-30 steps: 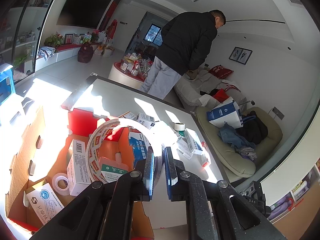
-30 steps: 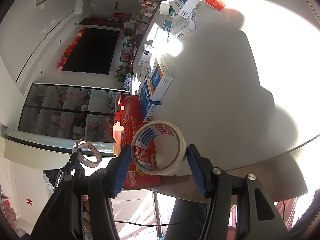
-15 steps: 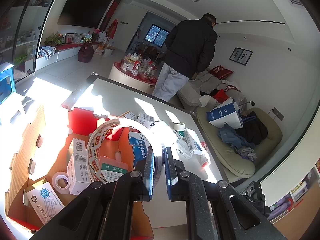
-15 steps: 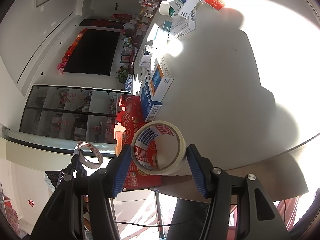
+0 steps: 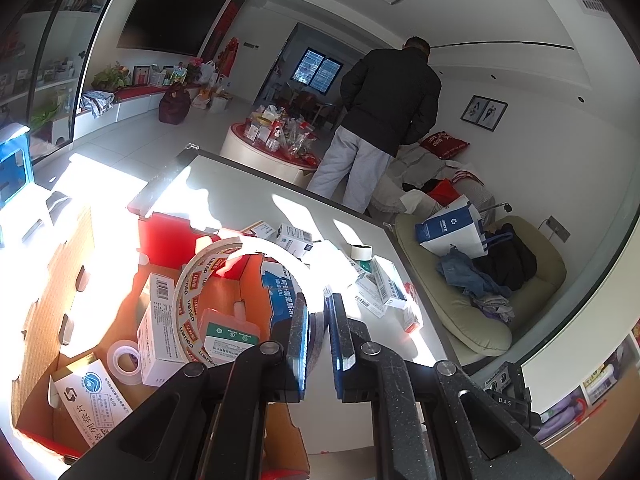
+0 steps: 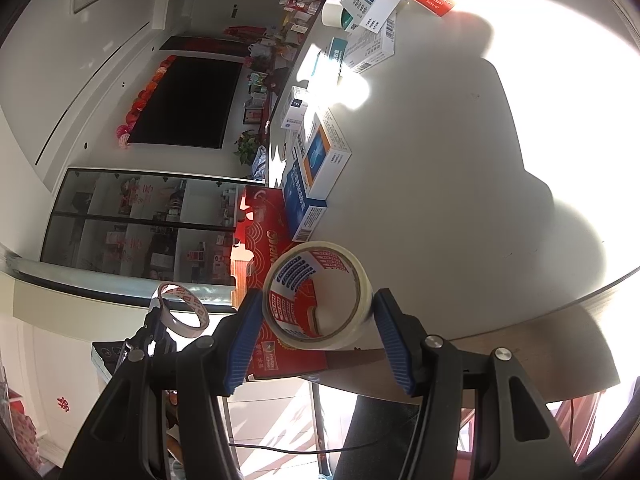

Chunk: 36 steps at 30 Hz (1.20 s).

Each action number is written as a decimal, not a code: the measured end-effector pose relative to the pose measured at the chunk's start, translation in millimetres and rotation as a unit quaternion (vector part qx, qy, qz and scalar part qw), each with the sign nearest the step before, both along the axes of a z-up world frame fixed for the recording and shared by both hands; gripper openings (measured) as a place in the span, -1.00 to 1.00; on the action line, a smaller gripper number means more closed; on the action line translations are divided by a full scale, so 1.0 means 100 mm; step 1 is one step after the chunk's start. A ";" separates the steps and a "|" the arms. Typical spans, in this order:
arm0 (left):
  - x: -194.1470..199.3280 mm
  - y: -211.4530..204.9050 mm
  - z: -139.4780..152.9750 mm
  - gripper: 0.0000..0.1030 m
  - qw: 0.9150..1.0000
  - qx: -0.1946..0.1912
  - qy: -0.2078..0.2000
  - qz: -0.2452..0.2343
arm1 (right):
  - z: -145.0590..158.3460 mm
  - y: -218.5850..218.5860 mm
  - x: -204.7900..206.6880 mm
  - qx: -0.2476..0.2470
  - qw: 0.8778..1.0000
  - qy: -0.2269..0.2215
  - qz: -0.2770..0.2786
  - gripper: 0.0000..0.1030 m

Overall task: Organize objects
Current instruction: 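Hold both tape rolls above the orange box with both grippers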

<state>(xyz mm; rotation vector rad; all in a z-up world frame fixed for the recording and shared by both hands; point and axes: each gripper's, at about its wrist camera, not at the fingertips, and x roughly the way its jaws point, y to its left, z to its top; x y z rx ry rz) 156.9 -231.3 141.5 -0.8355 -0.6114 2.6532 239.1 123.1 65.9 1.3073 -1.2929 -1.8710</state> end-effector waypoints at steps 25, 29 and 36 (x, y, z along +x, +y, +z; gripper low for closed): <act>-0.02 -0.02 0.00 -0.82 1.000 -0.001 -0.003 0.001 | -0.01 0.00 0.00 -0.003 1.000 -0.001 -0.003 0.09; -0.01 -0.01 -0.01 -0.82 1.000 -0.002 -0.003 0.001 | -0.01 0.00 0.00 -0.003 1.000 -0.001 -0.003 0.09; -0.01 -0.01 -0.03 -0.82 1.000 -0.004 -0.004 0.002 | -0.02 0.00 0.00 -0.003 1.000 -0.002 -0.003 0.09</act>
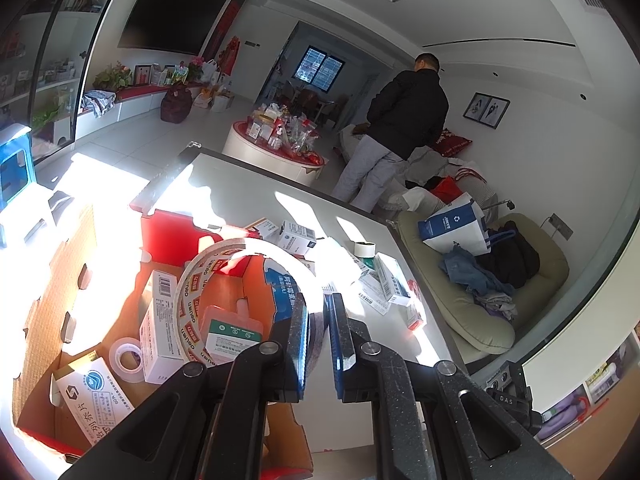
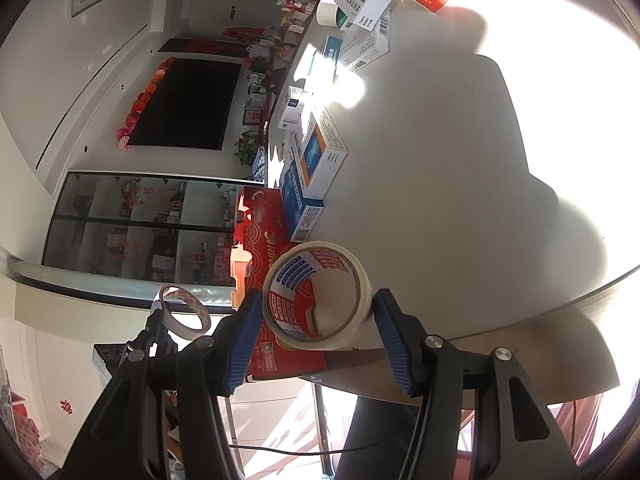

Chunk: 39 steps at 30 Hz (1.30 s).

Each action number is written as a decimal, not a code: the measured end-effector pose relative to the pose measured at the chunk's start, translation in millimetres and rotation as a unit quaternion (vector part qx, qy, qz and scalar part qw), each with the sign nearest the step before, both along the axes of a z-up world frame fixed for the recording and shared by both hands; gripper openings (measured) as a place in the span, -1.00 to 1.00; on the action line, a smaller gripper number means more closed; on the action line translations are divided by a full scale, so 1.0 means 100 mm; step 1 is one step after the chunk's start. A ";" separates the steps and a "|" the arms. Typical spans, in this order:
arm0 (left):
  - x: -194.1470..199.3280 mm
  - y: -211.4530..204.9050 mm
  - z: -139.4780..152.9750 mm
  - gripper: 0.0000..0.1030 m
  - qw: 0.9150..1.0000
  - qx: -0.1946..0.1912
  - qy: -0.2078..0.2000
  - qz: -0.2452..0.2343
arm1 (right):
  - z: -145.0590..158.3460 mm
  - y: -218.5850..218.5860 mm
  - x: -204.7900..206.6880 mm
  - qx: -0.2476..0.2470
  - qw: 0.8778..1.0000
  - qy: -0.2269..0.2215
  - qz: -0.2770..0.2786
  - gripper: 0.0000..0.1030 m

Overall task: Organize objects
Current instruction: 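Hold both tape rolls above the orange box with both grippers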

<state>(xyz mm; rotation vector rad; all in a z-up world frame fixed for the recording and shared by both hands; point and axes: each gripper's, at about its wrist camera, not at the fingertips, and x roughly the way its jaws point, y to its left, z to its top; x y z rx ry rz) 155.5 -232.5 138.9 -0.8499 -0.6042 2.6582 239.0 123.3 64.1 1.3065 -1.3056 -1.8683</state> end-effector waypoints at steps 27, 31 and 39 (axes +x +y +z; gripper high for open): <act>0.02 -0.03 -0.02 -0.82 1.000 0.004 -0.004 0.003 | -0.02 -0.03 0.04 -0.002 1.000 -0.002 -0.001 0.09; 0.02 -0.04 -0.02 -0.82 1.000 0.003 -0.004 0.003 | -0.02 -0.04 0.04 -0.003 1.000 -0.002 -0.001 0.09; 0.02 -0.04 -0.03 -0.82 1.000 0.002 -0.006 0.004 | -0.04 -0.01 0.03 -0.003 1.000 -0.003 -0.002 0.09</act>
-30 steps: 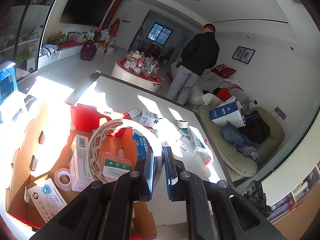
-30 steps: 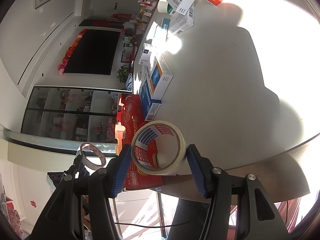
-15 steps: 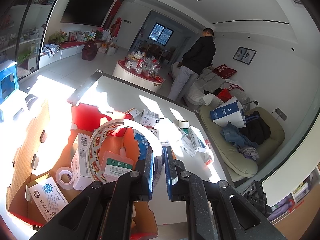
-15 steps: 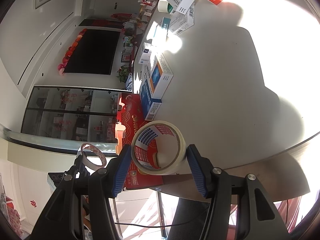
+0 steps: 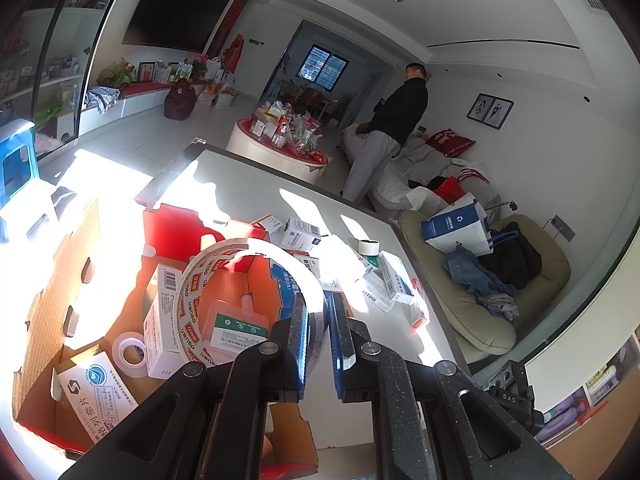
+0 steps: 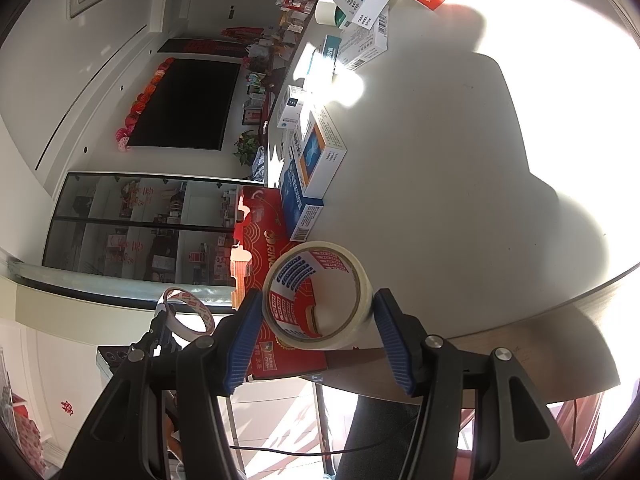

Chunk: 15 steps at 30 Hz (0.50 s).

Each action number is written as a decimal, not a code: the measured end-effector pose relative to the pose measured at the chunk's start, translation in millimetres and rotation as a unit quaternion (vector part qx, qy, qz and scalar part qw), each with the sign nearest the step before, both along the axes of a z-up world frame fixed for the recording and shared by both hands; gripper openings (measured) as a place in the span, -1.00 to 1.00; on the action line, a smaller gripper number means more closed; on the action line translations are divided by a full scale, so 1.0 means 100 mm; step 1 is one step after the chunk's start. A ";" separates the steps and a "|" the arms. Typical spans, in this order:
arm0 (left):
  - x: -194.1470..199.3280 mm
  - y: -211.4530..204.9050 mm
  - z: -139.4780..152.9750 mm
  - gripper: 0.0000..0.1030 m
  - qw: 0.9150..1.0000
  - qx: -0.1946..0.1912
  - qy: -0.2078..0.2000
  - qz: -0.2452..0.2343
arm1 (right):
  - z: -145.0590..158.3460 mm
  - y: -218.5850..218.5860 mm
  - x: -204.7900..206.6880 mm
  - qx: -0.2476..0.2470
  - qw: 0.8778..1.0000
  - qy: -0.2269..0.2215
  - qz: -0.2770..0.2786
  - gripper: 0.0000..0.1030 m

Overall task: Organize objects
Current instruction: 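Hold both tape rolls above the orange box with both grippers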

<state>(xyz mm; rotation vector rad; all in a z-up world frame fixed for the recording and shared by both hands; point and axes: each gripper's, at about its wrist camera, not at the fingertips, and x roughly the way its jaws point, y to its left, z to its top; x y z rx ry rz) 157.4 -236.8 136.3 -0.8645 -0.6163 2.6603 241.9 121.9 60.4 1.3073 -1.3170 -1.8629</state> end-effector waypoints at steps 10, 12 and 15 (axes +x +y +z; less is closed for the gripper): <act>-0.02 0.01 0.00 -0.82 1.000 -0.004 -0.001 -0.002 | -0.05 0.01 -0.01 -0.010 1.000 -0.006 -0.002 0.09; -0.02 0.02 0.01 -0.82 1.000 -0.005 0.000 -0.003 | -0.06 0.01 -0.01 -0.010 1.000 -0.006 -0.002 0.09; -0.04 0.04 0.02 -0.82 1.000 -0.006 0.000 -0.004 | -0.06 0.01 -0.02 -0.011 1.000 -0.006 -0.001 0.10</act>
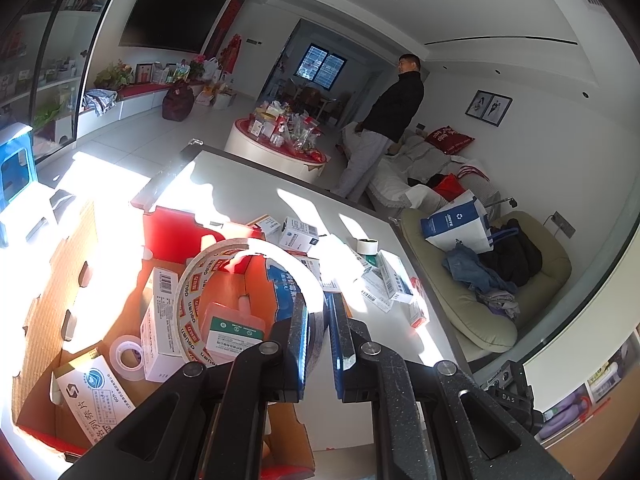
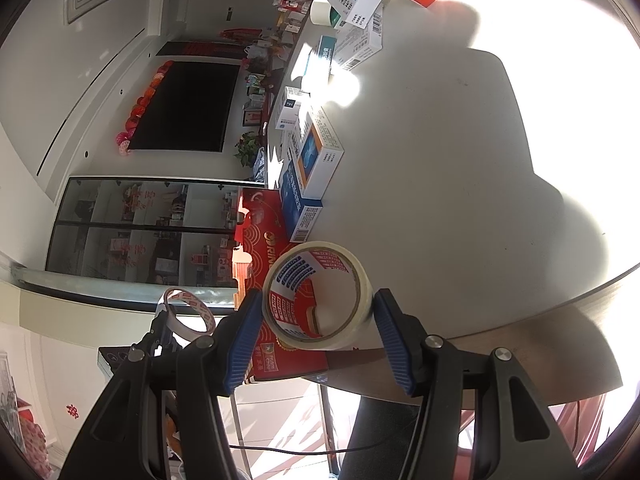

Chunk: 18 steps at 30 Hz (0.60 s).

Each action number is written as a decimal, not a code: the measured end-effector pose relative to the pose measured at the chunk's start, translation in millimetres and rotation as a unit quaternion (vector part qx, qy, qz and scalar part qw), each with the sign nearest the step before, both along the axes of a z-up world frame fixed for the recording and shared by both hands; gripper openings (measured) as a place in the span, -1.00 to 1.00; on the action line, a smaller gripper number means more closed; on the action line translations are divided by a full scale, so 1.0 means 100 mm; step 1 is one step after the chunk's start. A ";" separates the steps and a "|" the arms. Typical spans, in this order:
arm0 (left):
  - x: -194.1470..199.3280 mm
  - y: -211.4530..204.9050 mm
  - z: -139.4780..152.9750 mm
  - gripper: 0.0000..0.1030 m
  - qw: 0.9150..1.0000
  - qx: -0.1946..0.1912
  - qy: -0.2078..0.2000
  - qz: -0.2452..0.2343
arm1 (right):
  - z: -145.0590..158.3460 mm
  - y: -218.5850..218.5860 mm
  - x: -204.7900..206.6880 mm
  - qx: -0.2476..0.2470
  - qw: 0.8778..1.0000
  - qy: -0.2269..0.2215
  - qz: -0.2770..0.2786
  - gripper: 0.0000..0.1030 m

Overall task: Organize objects
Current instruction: 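Hold both tape rolls above the orange box with both grippers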

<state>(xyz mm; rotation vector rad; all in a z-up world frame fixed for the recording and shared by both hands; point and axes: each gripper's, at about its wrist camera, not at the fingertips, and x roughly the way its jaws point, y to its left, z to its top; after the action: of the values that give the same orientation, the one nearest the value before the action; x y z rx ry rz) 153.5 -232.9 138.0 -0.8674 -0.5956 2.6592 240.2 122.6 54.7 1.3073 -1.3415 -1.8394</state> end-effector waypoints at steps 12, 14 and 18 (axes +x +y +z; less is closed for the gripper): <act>-0.01 0.00 0.00 -0.82 1.000 -0.002 0.001 -0.001 | 0.01 0.00 0.00 0.000 1.000 0.001 0.002 0.09; -0.02 0.00 0.01 -0.82 1.000 -0.002 -0.001 -0.001 | 0.01 0.00 0.00 0.001 1.000 0.000 0.002 0.09; -0.01 -0.01 0.01 -0.82 1.000 -0.001 -0.002 0.002 | 0.02 0.01 -0.01 -0.001 1.000 -0.002 0.003 0.09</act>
<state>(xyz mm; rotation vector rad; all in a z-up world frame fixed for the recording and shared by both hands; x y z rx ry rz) 152.8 -233.8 138.7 -0.8721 -0.5954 2.6621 238.9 123.1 56.4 1.3122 -1.3394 -1.8331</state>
